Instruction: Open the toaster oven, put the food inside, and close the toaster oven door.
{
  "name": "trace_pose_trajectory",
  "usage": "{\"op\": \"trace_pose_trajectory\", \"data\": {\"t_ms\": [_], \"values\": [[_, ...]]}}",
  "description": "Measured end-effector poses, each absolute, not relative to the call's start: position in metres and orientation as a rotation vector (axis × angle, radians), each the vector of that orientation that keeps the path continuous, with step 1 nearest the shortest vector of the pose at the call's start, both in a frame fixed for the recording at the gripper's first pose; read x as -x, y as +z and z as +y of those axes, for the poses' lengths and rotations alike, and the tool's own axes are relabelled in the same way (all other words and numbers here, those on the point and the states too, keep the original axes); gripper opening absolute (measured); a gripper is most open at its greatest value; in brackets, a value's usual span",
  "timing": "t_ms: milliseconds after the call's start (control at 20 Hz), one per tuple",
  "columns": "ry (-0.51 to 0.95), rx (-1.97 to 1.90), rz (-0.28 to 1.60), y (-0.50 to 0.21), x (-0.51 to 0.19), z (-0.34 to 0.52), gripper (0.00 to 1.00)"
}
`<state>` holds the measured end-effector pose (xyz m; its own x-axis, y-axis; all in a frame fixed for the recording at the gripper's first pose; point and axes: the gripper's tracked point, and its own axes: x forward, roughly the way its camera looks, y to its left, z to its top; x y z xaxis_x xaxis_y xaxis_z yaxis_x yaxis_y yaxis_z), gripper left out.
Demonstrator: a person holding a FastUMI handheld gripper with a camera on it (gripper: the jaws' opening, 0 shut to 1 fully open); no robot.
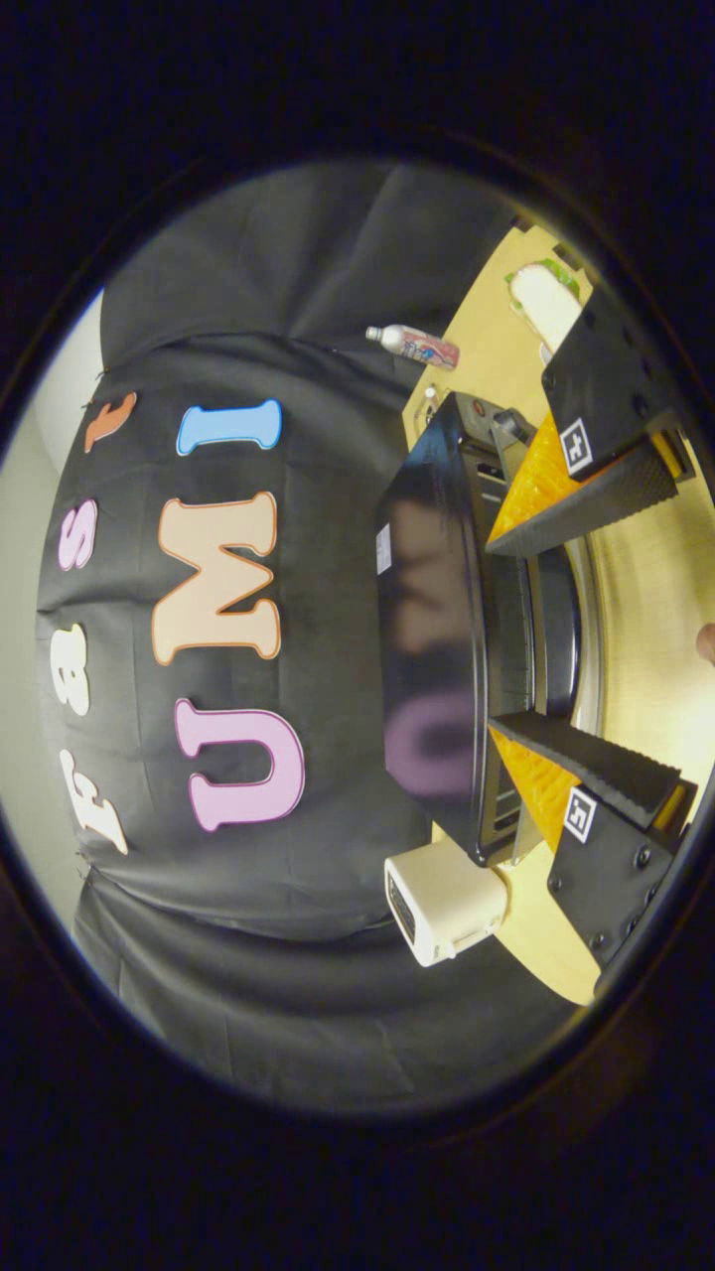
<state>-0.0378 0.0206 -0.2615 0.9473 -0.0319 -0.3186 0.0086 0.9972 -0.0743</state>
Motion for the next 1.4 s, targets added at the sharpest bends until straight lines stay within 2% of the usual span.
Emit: {"op": "trace_pose_trajectory", "data": {"t_ms": [650,1400], "values": [[-0.059,0.088,0.466,-0.303,0.124,0.006,0.98],[-0.073,0.201,0.735,-0.397,0.143,-0.003,0.98]]}}
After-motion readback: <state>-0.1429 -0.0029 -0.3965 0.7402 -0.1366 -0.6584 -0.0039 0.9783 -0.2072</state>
